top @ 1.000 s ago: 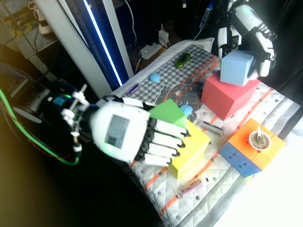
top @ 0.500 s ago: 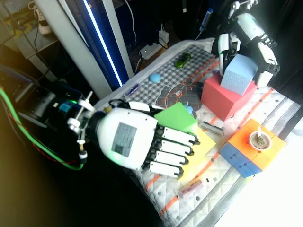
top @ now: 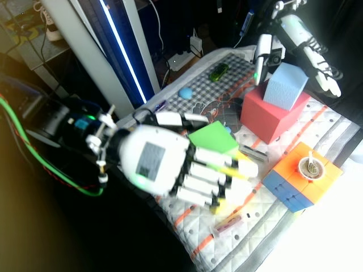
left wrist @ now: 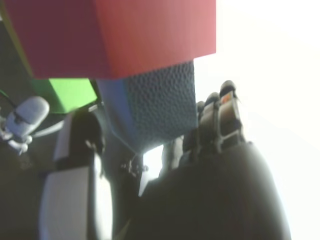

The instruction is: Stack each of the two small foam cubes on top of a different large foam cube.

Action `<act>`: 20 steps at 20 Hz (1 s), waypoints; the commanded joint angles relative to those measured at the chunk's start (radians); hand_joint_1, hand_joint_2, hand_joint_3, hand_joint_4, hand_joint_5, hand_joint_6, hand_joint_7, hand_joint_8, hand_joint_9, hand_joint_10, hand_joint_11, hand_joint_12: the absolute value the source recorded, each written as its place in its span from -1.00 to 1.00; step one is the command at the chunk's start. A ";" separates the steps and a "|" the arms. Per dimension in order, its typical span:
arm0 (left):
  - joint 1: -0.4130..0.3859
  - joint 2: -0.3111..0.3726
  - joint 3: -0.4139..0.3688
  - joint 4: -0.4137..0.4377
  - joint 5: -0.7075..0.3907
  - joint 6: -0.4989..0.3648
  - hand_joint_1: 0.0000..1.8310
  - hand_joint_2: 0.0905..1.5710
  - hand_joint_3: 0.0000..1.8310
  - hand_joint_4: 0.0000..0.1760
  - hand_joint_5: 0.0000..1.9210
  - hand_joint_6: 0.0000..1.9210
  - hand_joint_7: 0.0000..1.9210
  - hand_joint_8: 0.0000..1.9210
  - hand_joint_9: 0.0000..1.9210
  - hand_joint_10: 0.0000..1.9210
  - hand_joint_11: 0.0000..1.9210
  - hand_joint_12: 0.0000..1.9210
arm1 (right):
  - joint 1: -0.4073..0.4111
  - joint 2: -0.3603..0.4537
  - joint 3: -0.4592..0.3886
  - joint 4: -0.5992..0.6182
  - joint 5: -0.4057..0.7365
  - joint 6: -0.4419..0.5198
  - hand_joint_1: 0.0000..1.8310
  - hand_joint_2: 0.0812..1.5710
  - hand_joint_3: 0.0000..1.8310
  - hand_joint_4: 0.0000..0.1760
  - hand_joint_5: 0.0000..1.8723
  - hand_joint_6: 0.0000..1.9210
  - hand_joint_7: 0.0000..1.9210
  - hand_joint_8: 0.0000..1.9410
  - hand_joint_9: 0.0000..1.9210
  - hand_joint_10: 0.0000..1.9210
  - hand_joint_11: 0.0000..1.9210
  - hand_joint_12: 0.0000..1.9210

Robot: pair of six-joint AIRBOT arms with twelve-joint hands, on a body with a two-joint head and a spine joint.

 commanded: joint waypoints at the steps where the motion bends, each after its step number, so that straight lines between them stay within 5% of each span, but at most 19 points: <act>1: -0.003 0.016 -0.010 0.031 -0.143 -0.003 -0.33 0.34 -1.00 1.00 -1.00 -1.00 -1.00 -1.00 -1.00 -1.00 -1.00 -1.00 | 0.011 0.025 -0.007 0.001 0.166 0.008 -0.39 0.20 -1.00 0.26 -1.00 -1.00 -1.00 -1.00 -1.00 -1.00 -1.00 -0.08; 4: 0.009 0.045 -0.045 0.056 -0.196 -0.004 -0.35 0.32 -1.00 1.00 -1.00 -1.00 -1.00 -1.00 -1.00 -1.00 -1.00 -1.00 | 0.011 0.065 -0.048 -0.016 0.223 0.008 -0.41 0.18 -1.00 0.43 -1.00 -1.00 -1.00 -1.00 -1.00 -1.00 -1.00 -0.26; 6: 0.021 0.070 -0.076 0.075 -0.246 -0.004 -0.43 0.18 -1.00 1.00 -1.00 -1.00 -1.00 -1.00 -1.00 -1.00 -1.00 -1.00 | 0.011 0.090 -0.076 -0.028 0.261 0.008 -0.47 0.25 -1.00 0.13 -1.00 -1.00 -1.00 -1.00 -1.00 -1.00 -1.00 -0.94; 7: 0.025 0.079 -0.088 0.084 -0.266 -0.004 -0.45 0.14 -1.00 1.00 -1.00 -1.00 -1.00 -1.00 -1.00 -1.00 -1.00 -1.00 | 0.011 0.099 -0.087 -0.035 0.280 0.008 -0.47 0.26 -1.00 0.03 -1.00 -1.00 -1.00 -1.00 -1.00 -1.00 -1.00 -0.99; 8: 0.030 0.089 -0.100 0.094 -0.284 -0.005 -0.48 0.08 -1.00 1.00 -1.00 -1.00 -1.00 -1.00 -1.00 -1.00 -1.00 -1.00 | 0.011 0.111 -0.100 -0.041 0.301 0.008 -0.48 0.24 -0.99 0.27 -1.00 -1.00 -1.00 -1.00 -1.00 -1.00 -1.00 -0.56; 9: 0.032 0.095 -0.108 0.101 -0.297 -0.005 -0.52 0.07 -1.00 1.00 -1.00 -1.00 -1.00 -1.00 -1.00 -1.00 -1.00 -1.00 | 0.011 0.120 -0.110 -0.046 0.314 0.008 -0.45 0.21 -1.00 0.22 -1.00 -1.00 -1.00 -1.00 -1.00 -1.00 -1.00 -0.09; 10: 0.040 0.110 -0.126 0.115 -0.333 -0.007 -0.51 0.12 -1.00 1.00 -1.00 -1.00 -1.00 -1.00 -1.00 -1.00 -0.91 -0.96 | 0.009 0.142 -0.131 -0.059 0.348 0.008 -0.41 0.21 -1.00 0.32 -1.00 -1.00 -1.00 -1.00 -1.00 -1.00 -1.00 0.09; 11: 0.047 0.121 -0.138 0.122 -0.355 -0.010 -0.27 0.24 -0.99 1.00 -1.00 -1.00 -1.00 -1.00 -1.00 -1.00 -0.98 -0.97 | 0.007 0.153 -0.144 -0.065 0.367 0.008 -0.42 0.20 -1.00 0.45 -1.00 -1.00 -1.00 -1.00 -1.00 -1.00 -1.00 -0.03; 12: 0.074 0.151 -0.166 0.141 -0.415 -0.031 -0.22 0.30 -0.97 1.00 -1.00 -1.00 -1.00 -1.00 -1.00 -1.00 -1.00 -1.00 | -0.009 0.179 -0.176 -0.076 0.419 0.008 -0.41 0.19 -1.00 0.29 -1.00 -1.00 -1.00 -1.00 -1.00 -1.00 -1.00 0.01; 15: 0.131 0.189 -0.192 0.177 -0.509 -0.126 -0.28 0.28 -0.98 1.00 -1.00 -1.00 -1.00 -1.00 -1.00 -1.00 -1.00 -1.00 | -0.062 0.215 -0.221 -0.087 0.507 0.008 -0.41 0.15 -1.00 0.32 -1.00 -1.00 -1.00 -1.00 -1.00 -1.00 -1.00 0.17; 16: 0.150 0.197 -0.196 0.189 -0.537 -0.161 -0.27 0.27 -0.99 1.00 -1.00 -1.00 -1.00 -1.00 -1.00 -1.00 -0.98 -0.99 | -0.085 0.224 -0.235 -0.089 0.537 0.008 -0.42 0.19 -1.00 0.07 -1.00 -1.00 -1.00 -1.00 -1.00 -1.00 -1.00 0.04; 17: 0.165 0.204 -0.201 0.197 -0.563 -0.191 -0.29 0.24 -1.00 1.00 -1.00 -1.00 -1.00 -1.00 -1.00 -1.00 -1.00 -1.00 | -0.109 0.232 -0.249 -0.090 0.566 0.008 -0.39 0.22 -1.00 0.05 -1.00 -1.00 -1.00 -1.00 -1.00 -1.00 -1.00 -0.66; 18: 0.183 0.210 -0.207 0.206 -0.587 -0.215 -0.29 0.23 -1.00 1.00 -1.00 -1.00 -1.00 -1.00 -1.00 -1.00 -1.00 -1.00 | -0.128 0.240 -0.263 -0.093 0.589 0.008 -0.40 0.24 -1.00 -0.07 -1.00 -1.00 -1.00 -1.00 -1.00 -1.00 -1.00 -0.93; 19: 0.206 0.220 -0.217 0.218 -0.617 -0.238 -0.26 0.23 -1.00 1.00 -1.00 -1.00 -1.00 -1.00 -1.00 -1.00 -1.00 -1.00 | -0.147 0.249 -0.279 -0.098 0.612 0.008 -0.38 0.25 -1.00 0.03 -1.00 -1.00 -1.00 -1.00 -1.00 -1.00 -1.00 -0.99; 20: 0.226 0.229 -0.228 0.227 -0.642 -0.251 -0.29 0.23 -1.00 1.00 -1.00 -1.00 -1.00 -1.00 -1.00 -1.00 -1.00 -1.00 | -0.164 0.253 -0.291 -0.106 0.629 0.008 -0.37 0.28 -0.99 -0.10 -1.00 -1.00 -1.00 -1.00 -1.00 -1.00 -1.00 -1.00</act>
